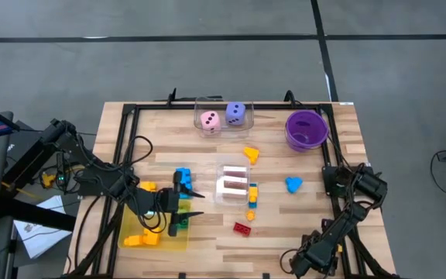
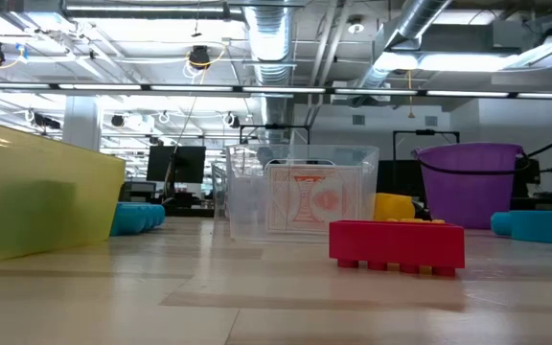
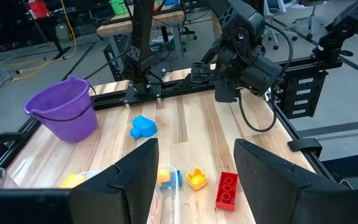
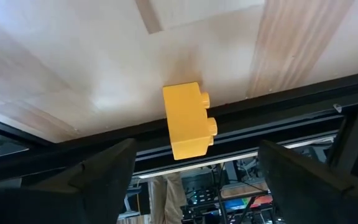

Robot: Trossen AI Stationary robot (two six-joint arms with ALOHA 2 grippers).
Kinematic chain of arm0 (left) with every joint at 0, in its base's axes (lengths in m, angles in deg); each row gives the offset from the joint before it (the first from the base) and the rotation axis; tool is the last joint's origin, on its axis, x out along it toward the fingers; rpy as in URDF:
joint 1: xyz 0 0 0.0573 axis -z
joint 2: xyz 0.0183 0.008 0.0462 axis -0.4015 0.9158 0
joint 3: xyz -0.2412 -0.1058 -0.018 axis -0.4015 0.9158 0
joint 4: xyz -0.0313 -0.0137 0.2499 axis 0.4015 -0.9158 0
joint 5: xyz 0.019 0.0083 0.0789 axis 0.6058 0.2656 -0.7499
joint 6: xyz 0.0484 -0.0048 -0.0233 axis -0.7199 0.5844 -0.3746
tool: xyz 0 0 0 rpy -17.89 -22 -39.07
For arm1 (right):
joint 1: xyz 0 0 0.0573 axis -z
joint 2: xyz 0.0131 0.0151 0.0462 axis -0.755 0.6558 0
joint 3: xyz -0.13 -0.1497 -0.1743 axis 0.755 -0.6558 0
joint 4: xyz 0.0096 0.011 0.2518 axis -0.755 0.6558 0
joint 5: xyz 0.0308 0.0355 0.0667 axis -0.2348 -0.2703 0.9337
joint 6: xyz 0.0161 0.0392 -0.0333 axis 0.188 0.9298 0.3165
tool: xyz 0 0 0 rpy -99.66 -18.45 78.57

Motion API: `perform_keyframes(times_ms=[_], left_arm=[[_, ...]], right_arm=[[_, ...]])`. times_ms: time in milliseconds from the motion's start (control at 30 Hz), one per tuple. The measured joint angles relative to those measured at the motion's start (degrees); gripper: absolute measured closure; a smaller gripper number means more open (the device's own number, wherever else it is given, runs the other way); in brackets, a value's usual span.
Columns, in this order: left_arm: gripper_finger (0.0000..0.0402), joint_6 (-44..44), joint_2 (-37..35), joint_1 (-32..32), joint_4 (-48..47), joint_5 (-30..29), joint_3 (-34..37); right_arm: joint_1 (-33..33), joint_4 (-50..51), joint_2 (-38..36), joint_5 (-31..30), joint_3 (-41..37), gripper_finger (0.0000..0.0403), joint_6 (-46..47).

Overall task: Pick & Place Toys
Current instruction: Put the yellow game piece into the yellow bin

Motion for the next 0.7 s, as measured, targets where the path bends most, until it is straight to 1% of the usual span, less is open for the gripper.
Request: perform_keyframes(times_ms=[300, 467, 700], left_arm=[[0.0197, -0.01, 0.00, 0.00, 0.00, 0.00, 0.00], [0.0197, -0.01, 0.00, -0.01, -0.01, 0.00, 0.00], [0.0197, 0.00, 0.00, -0.02, 0.00, 0.02, 0.00]], right_arm=[[0.00, -3.38, 0.04, -0.10, 0.00, 0.0138, 0.00], [0.00, -3.44, 0.06, -0.13, 0.00, 0.0168, 0.00], [0.00, -3.42, 0.07, -0.30, -0.02, 0.0225, -0.17]])
